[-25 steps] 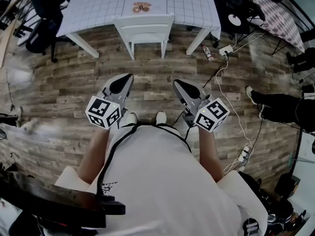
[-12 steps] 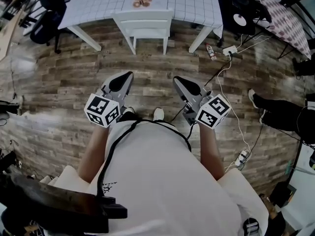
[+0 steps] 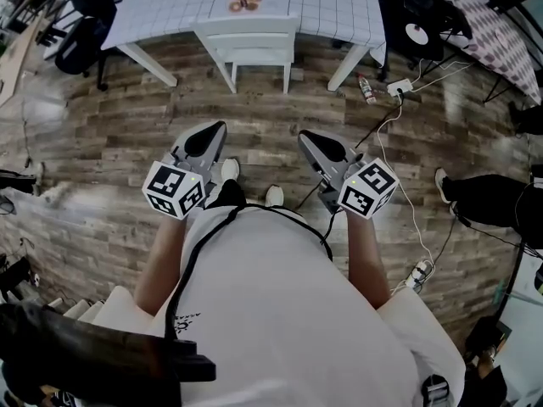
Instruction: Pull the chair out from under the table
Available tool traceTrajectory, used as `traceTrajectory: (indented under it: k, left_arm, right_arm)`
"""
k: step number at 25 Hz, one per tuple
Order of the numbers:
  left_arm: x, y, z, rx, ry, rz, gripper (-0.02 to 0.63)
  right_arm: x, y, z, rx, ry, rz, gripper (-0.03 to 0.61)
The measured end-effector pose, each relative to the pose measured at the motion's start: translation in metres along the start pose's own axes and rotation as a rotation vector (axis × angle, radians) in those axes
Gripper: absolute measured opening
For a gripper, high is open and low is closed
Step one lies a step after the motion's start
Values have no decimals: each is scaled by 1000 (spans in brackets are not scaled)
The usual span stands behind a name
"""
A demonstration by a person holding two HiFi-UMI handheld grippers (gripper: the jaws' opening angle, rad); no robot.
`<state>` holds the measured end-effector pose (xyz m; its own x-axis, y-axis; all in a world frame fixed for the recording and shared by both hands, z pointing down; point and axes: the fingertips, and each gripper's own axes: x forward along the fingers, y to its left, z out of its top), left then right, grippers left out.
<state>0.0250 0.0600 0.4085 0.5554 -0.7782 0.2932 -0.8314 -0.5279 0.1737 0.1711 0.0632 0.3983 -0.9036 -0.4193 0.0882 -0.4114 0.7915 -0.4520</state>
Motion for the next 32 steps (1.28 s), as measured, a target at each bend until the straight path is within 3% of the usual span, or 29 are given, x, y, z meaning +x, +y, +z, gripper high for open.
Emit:
traceTrajectory:
  k: [11, 17, 25, 28, 32]
  left_arm:
    - [24, 38, 5, 6, 9, -58, 6]
    - [37, 101, 23, -27, -2, -97, 8]
    - [60, 175, 44, 7, 12, -171, 6]
    - [64, 213, 42, -35, 13, -158, 6]
    - [63, 246, 34, -95, 10, -206, 6]
  right_arm:
    - [33, -16, 12, 2, -6, -36, 6]
    - [87, -30, 37, -39, -19, -102, 6]
    - [158, -46, 64, -68, -23, -192, 6]
    - [179, -50, 67, -62, -33, -236, 6]
    - [197, -52, 65, -52, -38, -297, 6]
